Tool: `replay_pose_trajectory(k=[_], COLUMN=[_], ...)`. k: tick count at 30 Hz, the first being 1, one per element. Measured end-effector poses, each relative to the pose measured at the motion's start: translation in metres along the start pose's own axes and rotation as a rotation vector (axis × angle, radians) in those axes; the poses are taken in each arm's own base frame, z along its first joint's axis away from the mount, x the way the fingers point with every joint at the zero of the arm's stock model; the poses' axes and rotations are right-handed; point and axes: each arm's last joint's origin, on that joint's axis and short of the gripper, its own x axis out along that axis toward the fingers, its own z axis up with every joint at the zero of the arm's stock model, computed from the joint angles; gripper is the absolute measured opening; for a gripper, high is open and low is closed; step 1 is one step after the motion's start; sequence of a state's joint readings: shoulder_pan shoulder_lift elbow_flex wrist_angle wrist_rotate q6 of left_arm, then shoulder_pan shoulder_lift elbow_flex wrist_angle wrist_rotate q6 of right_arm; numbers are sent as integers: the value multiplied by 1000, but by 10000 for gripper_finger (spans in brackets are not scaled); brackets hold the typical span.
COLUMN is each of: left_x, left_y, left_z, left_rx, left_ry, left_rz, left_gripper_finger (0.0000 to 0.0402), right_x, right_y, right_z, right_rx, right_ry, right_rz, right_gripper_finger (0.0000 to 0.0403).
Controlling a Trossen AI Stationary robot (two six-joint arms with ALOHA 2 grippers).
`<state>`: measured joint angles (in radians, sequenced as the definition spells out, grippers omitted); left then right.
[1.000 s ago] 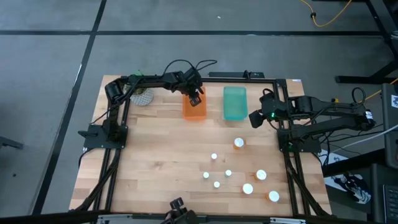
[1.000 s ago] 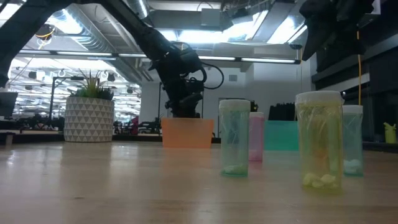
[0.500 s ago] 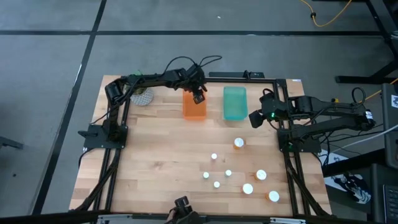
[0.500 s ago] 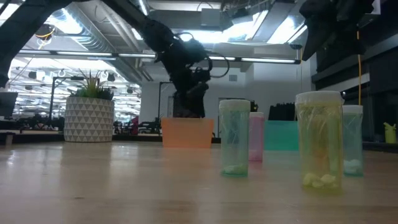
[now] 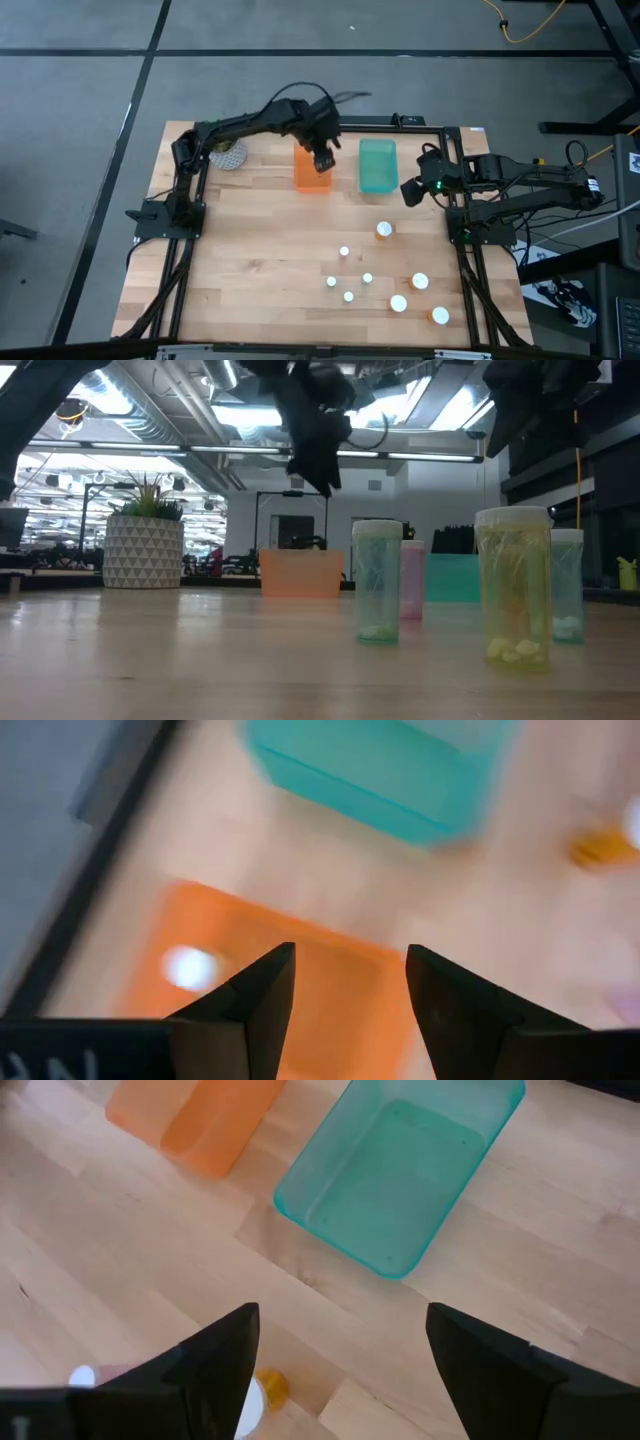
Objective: Pick and place medicine bottles into bin by pill shape (circle, oval)
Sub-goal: Put the small pink pill bottle into the orange bin
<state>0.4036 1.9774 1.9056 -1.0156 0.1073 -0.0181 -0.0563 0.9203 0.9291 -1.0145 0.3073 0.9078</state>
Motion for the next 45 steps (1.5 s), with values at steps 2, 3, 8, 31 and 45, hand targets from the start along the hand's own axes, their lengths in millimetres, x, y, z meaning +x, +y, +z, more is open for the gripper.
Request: replay_pose_trajectory(k=[2,3,8,31,45], left_x=[-4,-4,-4,83,114], left_y=[-18,-28,-77,-234,-230], left_z=[-4,-7,-26,-122,-111], left_rx=[32,49,152,250,194], left_ry=[56,86,229,60,-24], left_rz=[-52,-75,-132,-47,-45], left_gripper_finger=[184,184,184,184,184], right_x=[0,0,0,-41,-58], right_y=[0,0,1,-29,-42], right_z=[0,-1,-2,-10,-15], right_rx=[-20,-25,-56,-200,-170], right_ry=[15,20,56,-24,-81], right_rz=[11,16,41,195,272], right_gripper_finger=[289,289,289,289,289])
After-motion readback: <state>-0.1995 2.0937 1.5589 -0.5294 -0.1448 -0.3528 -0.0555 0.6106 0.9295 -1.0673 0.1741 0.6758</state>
